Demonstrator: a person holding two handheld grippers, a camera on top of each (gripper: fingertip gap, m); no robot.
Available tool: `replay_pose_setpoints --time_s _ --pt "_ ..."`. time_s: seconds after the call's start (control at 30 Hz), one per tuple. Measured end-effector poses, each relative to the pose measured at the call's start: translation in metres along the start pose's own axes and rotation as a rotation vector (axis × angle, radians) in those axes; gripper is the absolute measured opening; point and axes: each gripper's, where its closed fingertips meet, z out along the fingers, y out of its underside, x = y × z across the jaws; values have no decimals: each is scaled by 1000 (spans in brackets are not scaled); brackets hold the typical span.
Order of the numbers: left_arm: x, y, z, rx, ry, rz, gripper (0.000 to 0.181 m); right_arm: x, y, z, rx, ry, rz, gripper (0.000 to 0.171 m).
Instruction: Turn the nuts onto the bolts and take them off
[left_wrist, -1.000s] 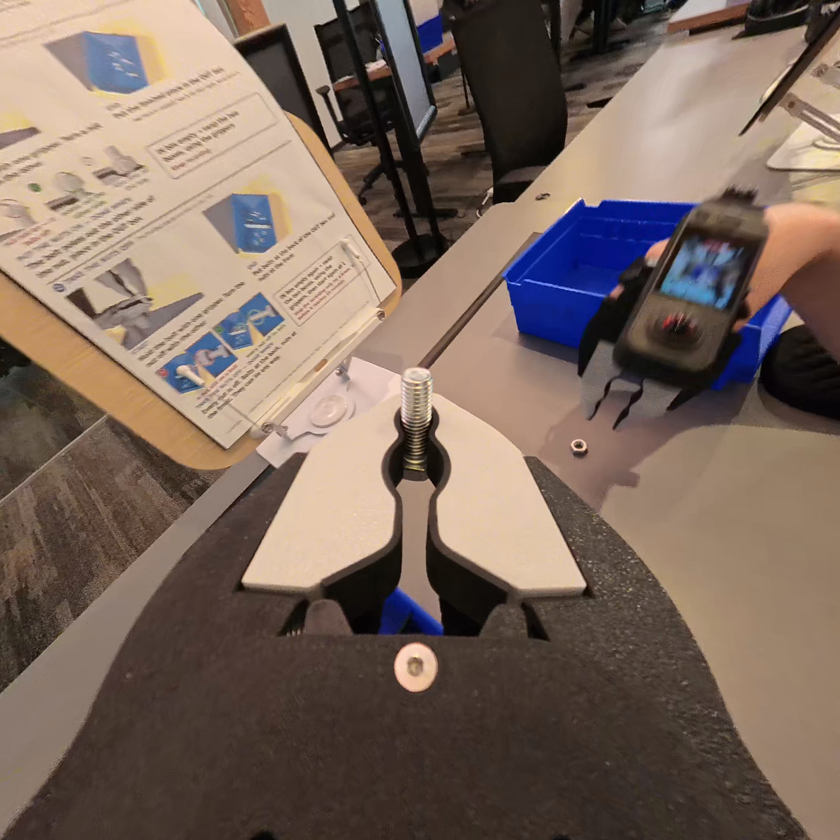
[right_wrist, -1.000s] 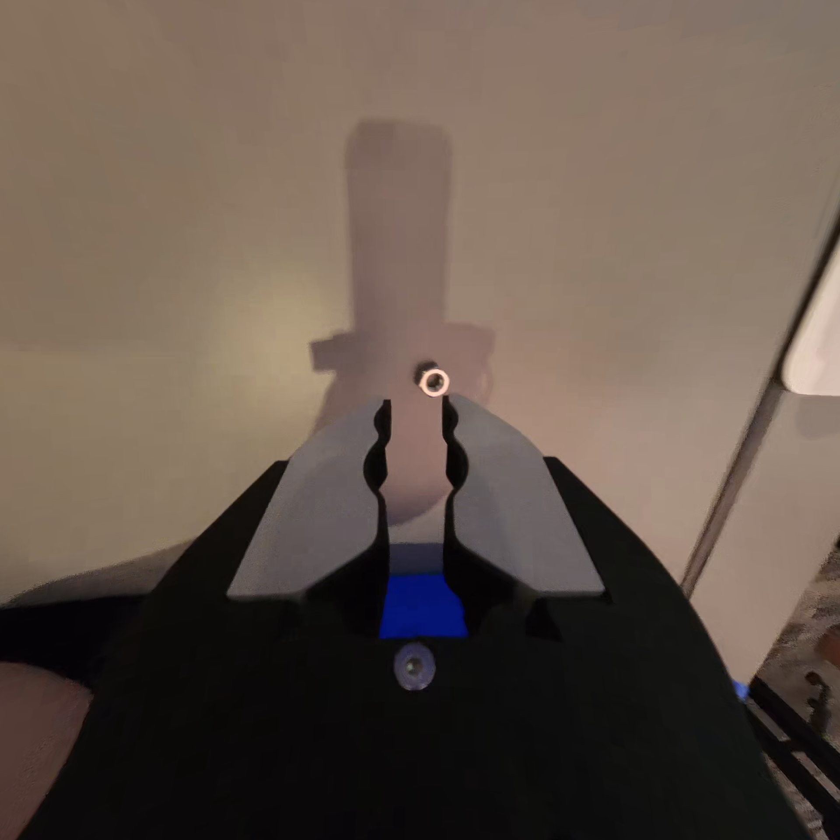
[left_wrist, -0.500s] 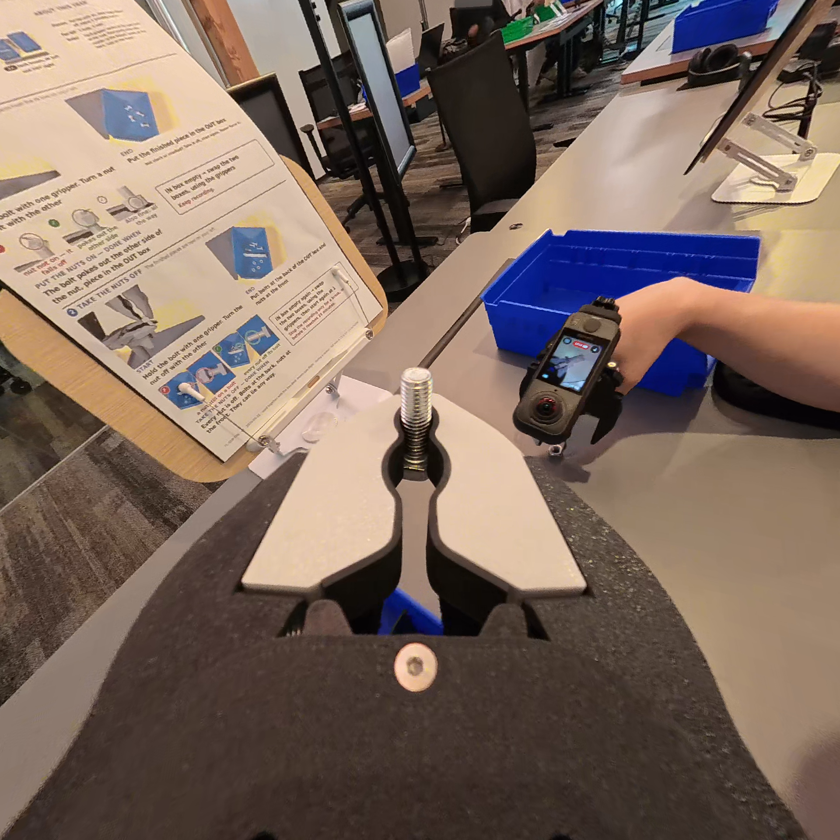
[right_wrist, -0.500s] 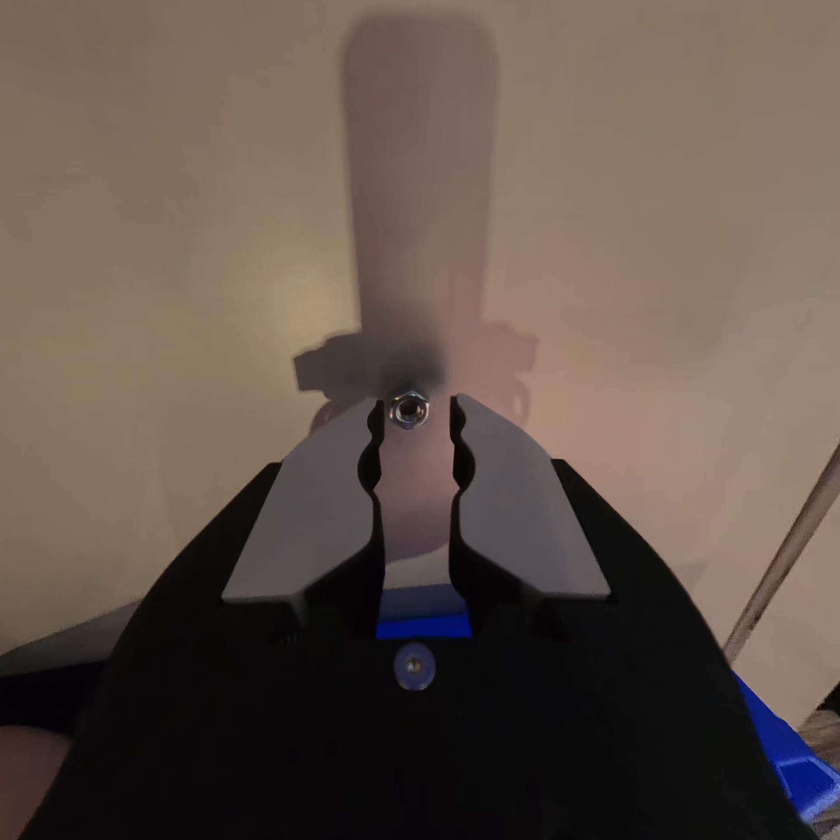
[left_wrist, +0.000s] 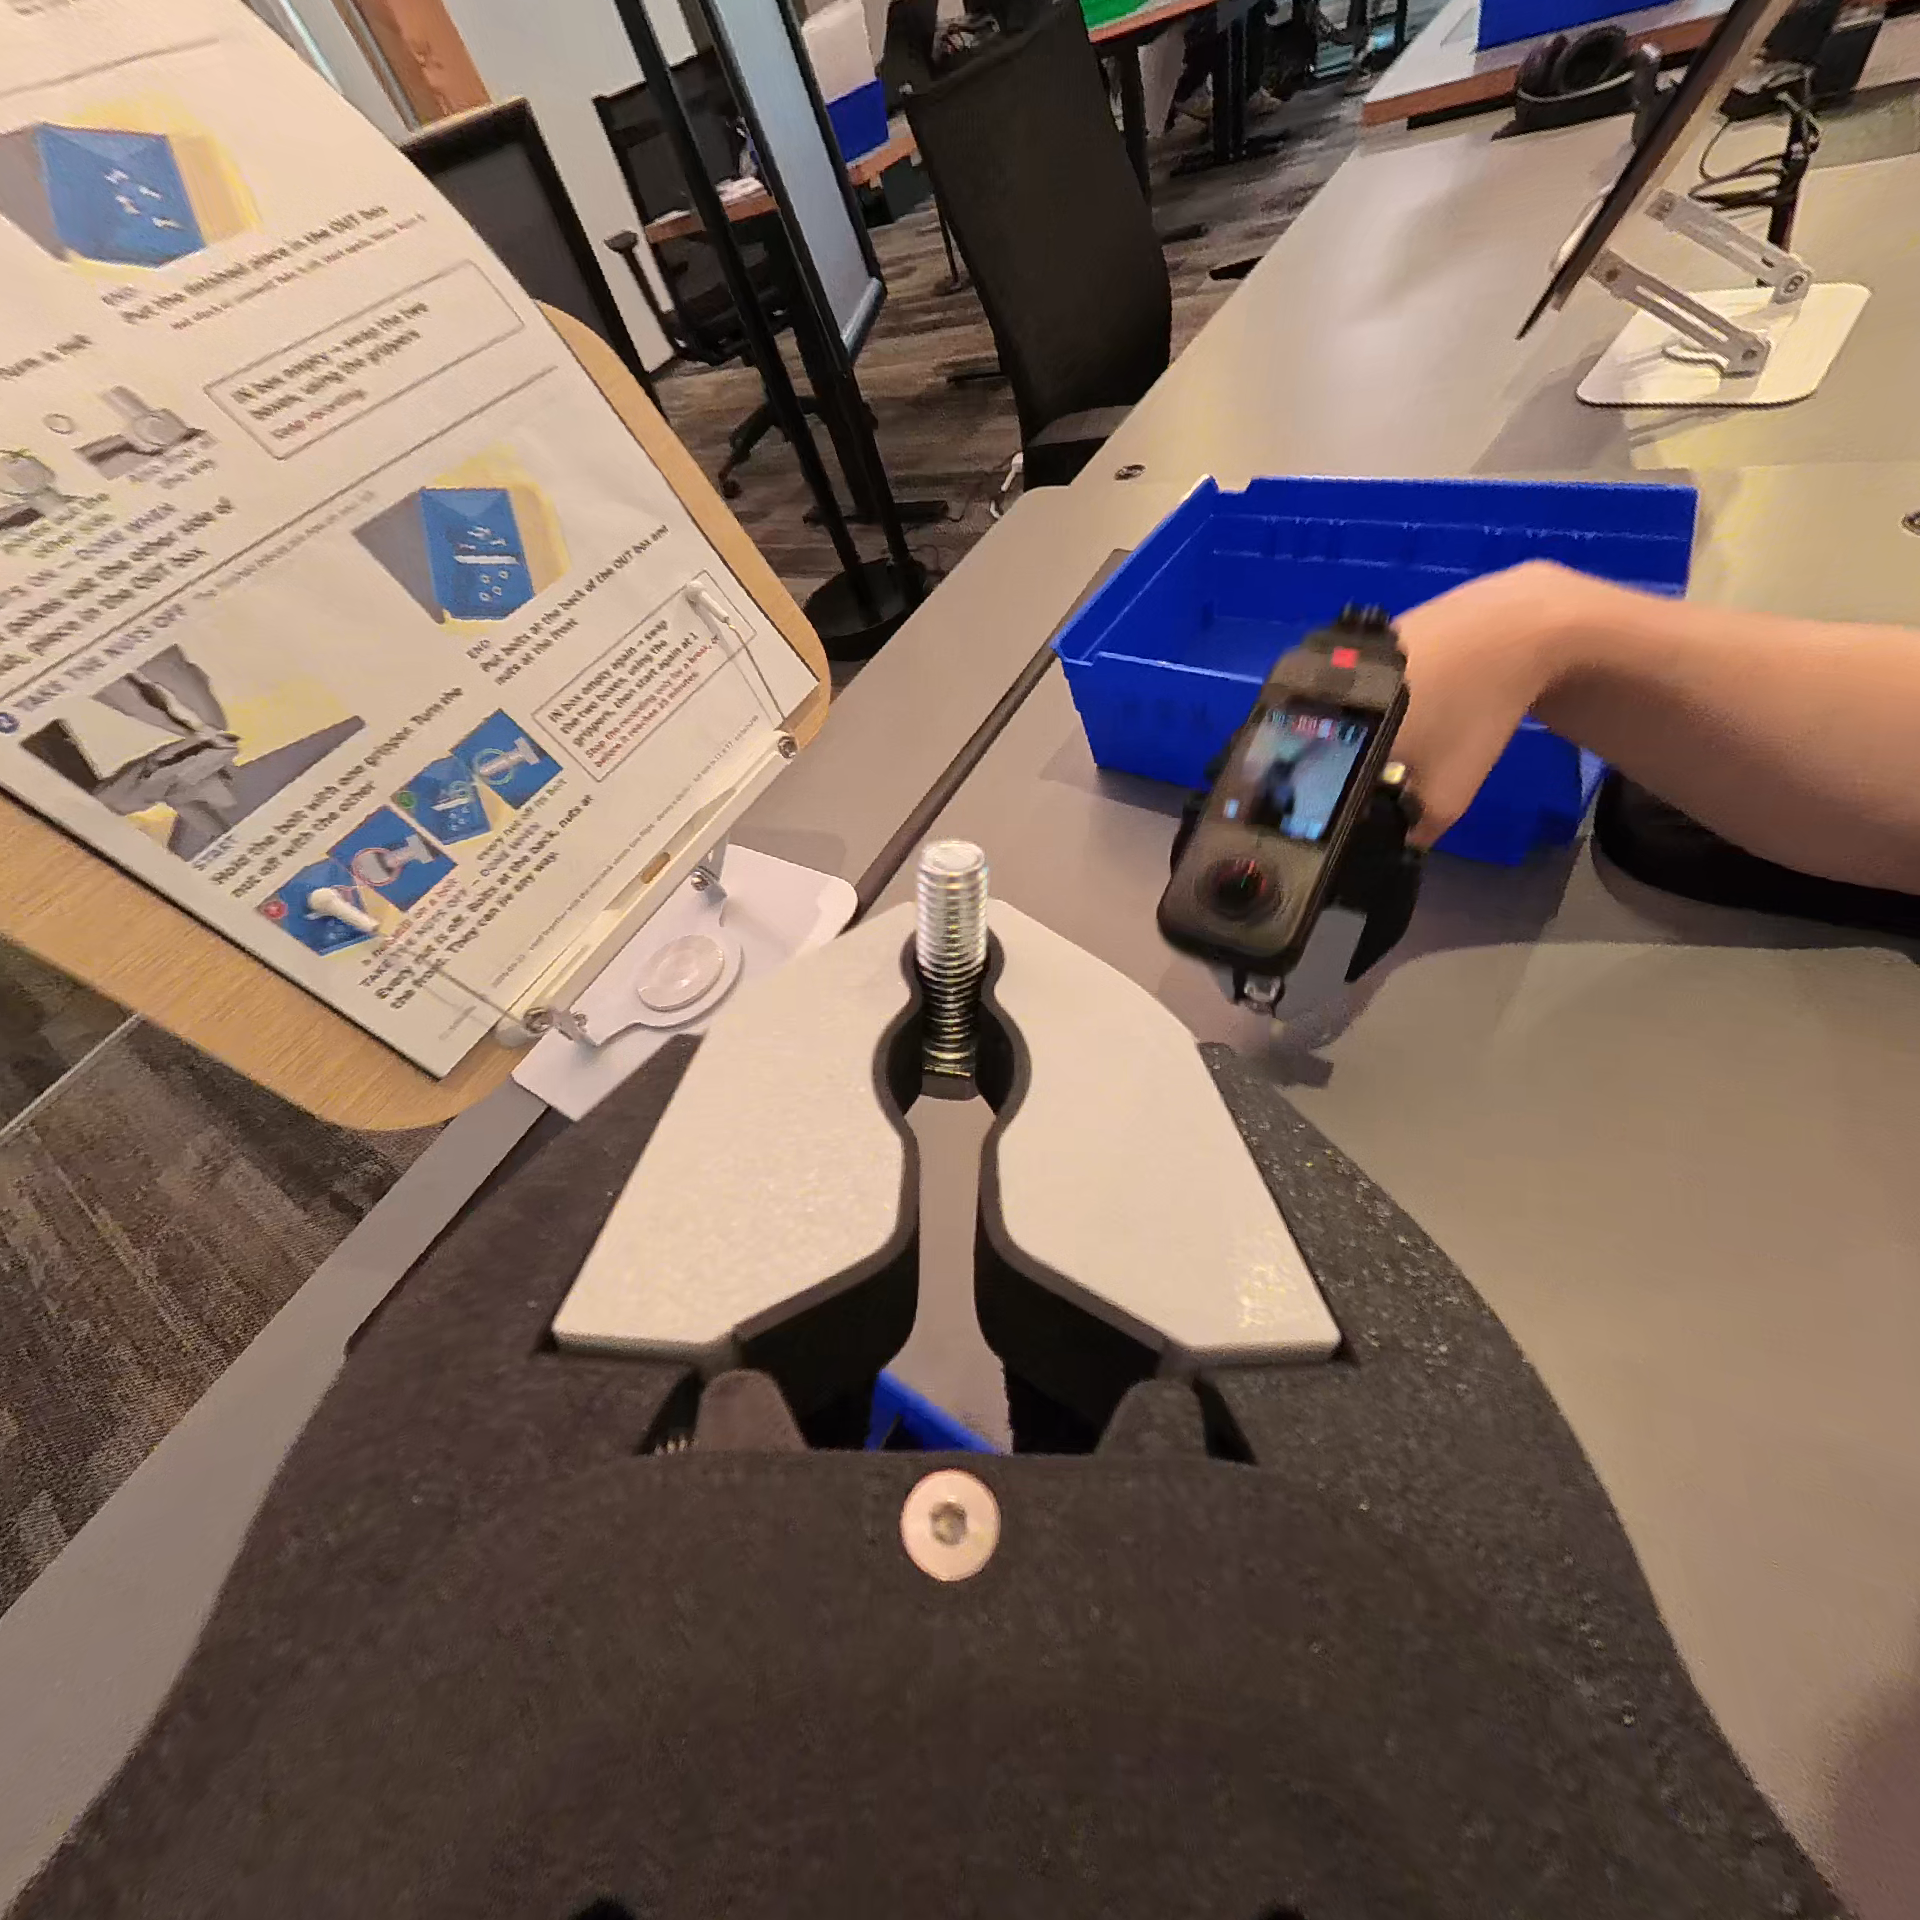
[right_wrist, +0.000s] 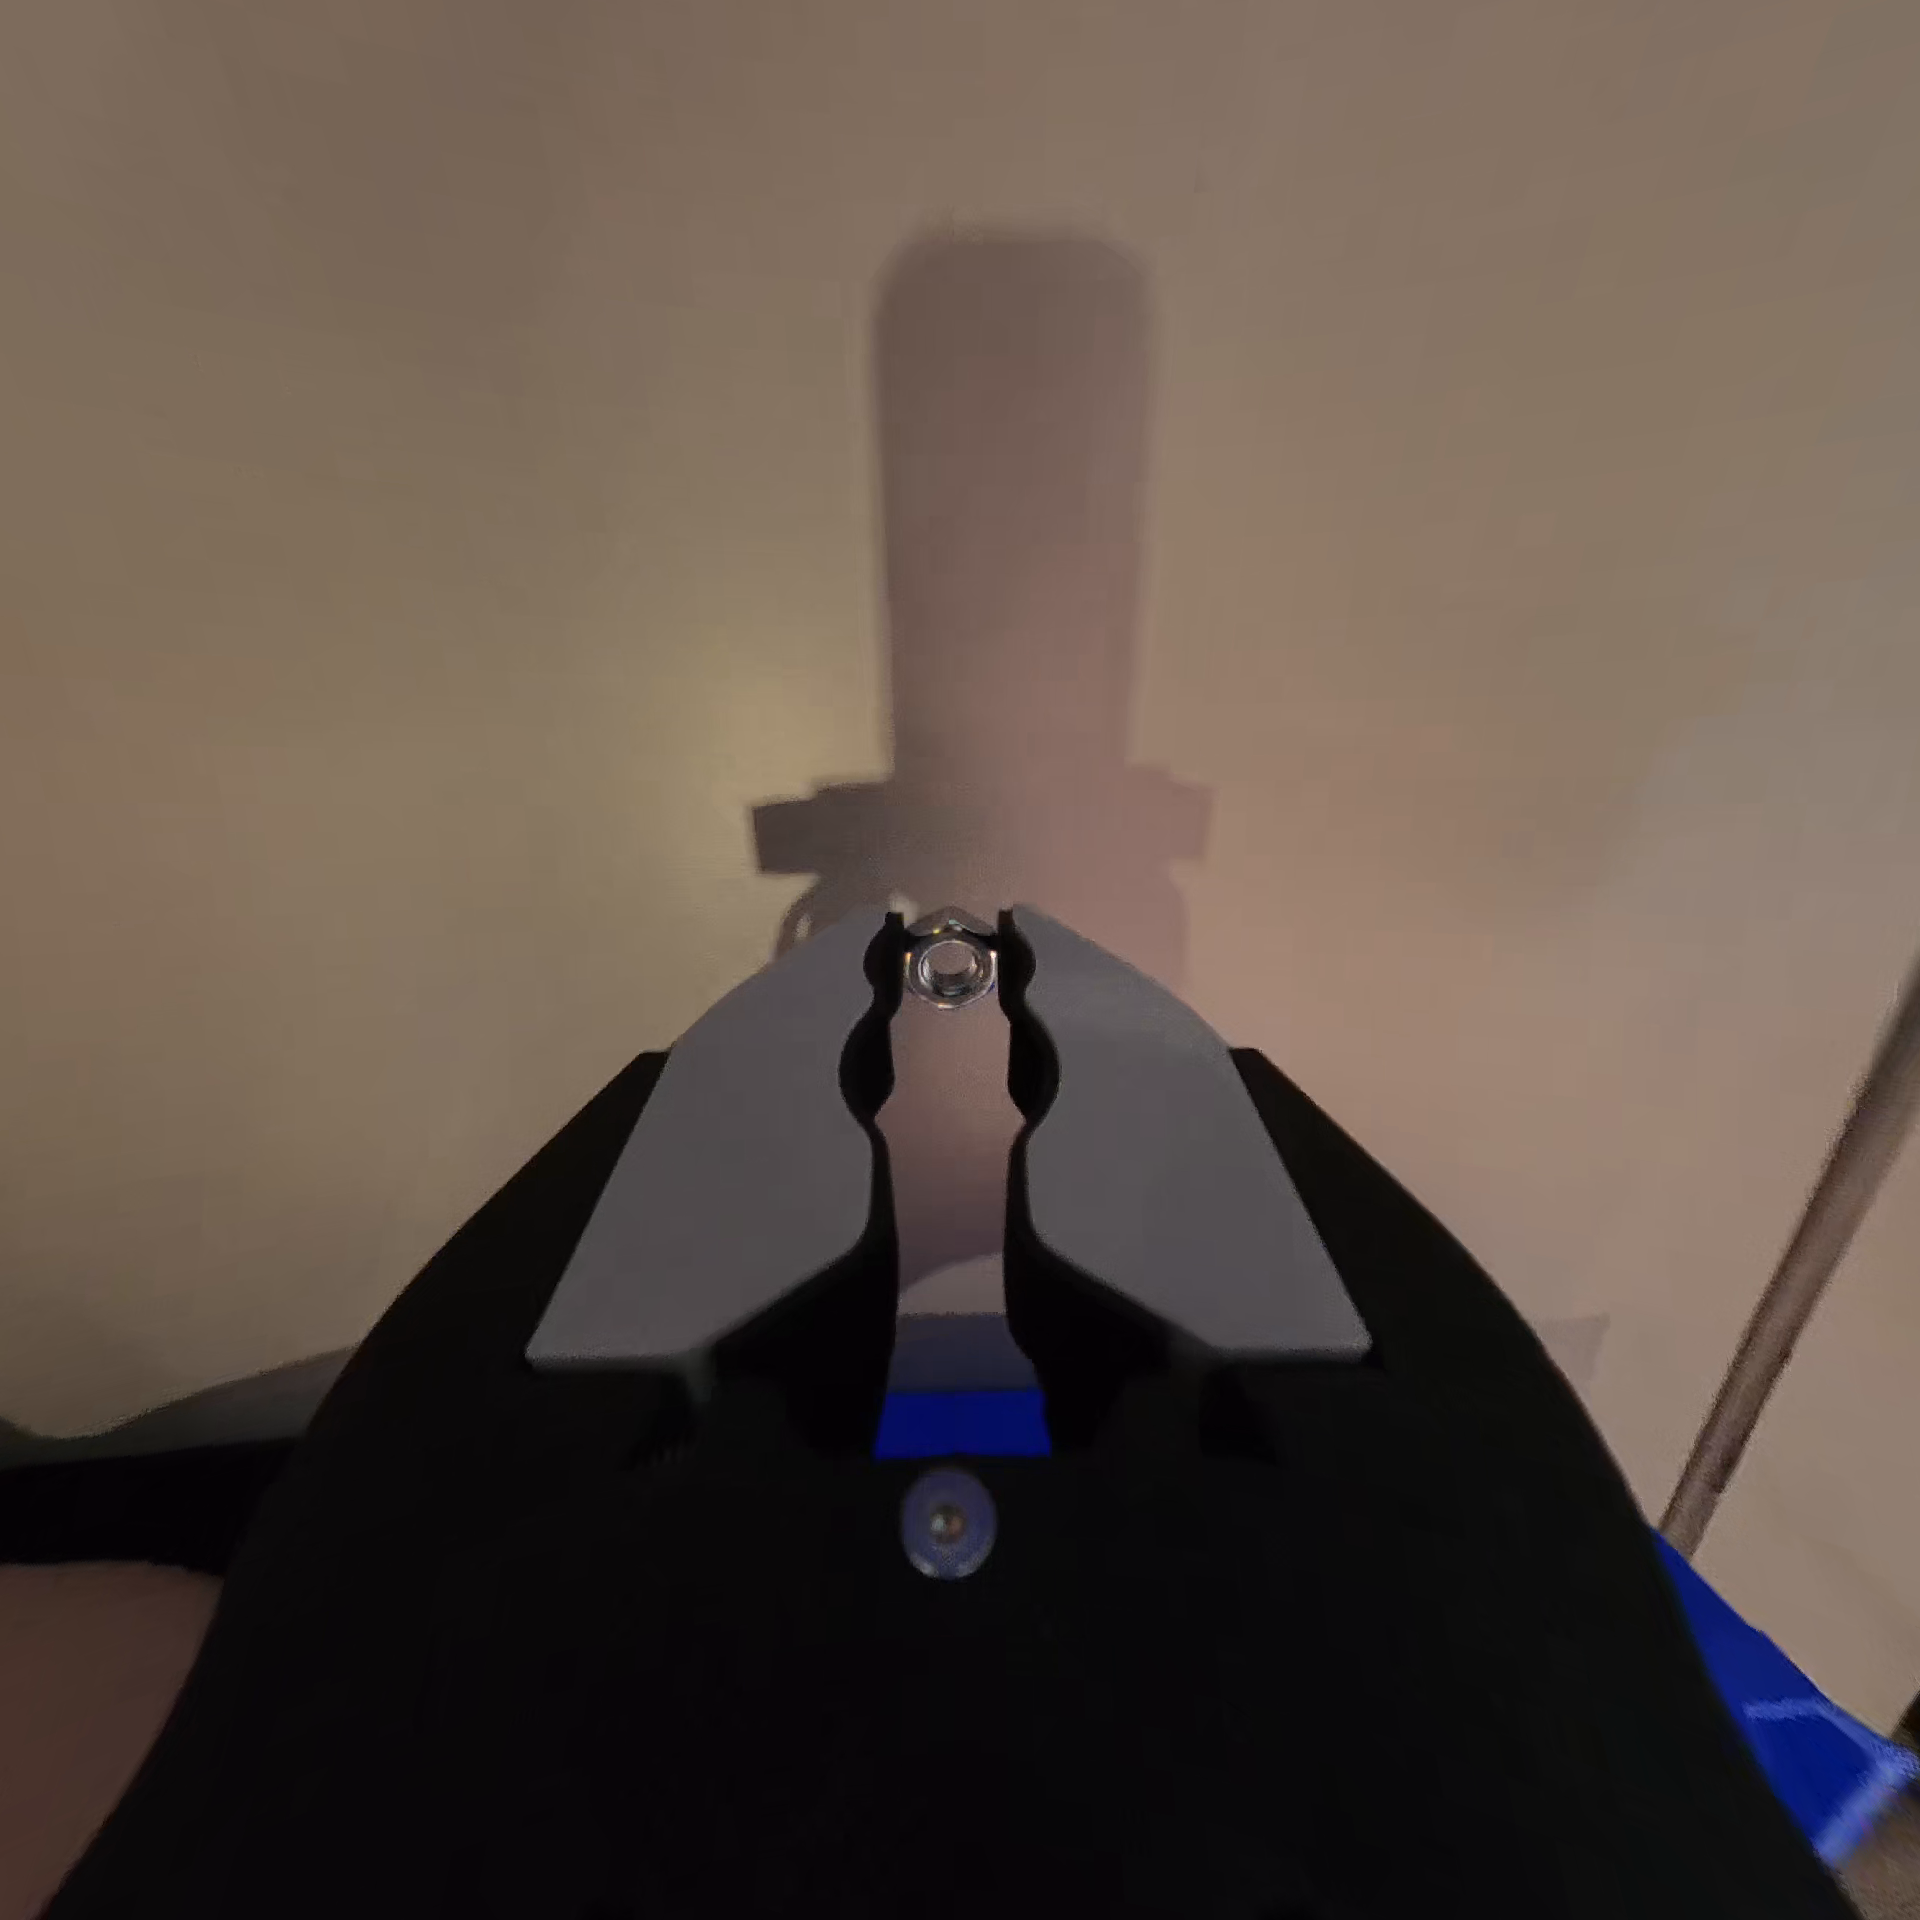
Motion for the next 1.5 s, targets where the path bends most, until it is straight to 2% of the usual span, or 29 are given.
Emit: replay_pose_setpoints --time_s 0.13,0.23,0.33,0.4,0.63,1.03,1.33,1.5 --pt "25 7 32 -49 84 77 4 -15 -36 -97 411 74 -89 18" --pt "54 12 64 -78 155 138 4 -22 -54 -176 744 225 -150 18" --pt "83 19 90 -103 232 190 4 -36 -65 -217 934 309 -255 18" --pt "95 27 100 -143 256 228 4 -39 -68 -217 929 339 -304 18" --pt "113 45 107 -269 251 366 4 -28 -67 -176 711 458 -436 18" --pt "129 53 102 -318 306 460 4 -45 -72 -169 712 432 -538 18" --pt "133 47 98 -283 325 466 4 -50 -73 -174 732 435 -544 18" --pt "130 46 99 -282 303 465 3 -44 -73 -176 696 430 -442 18"
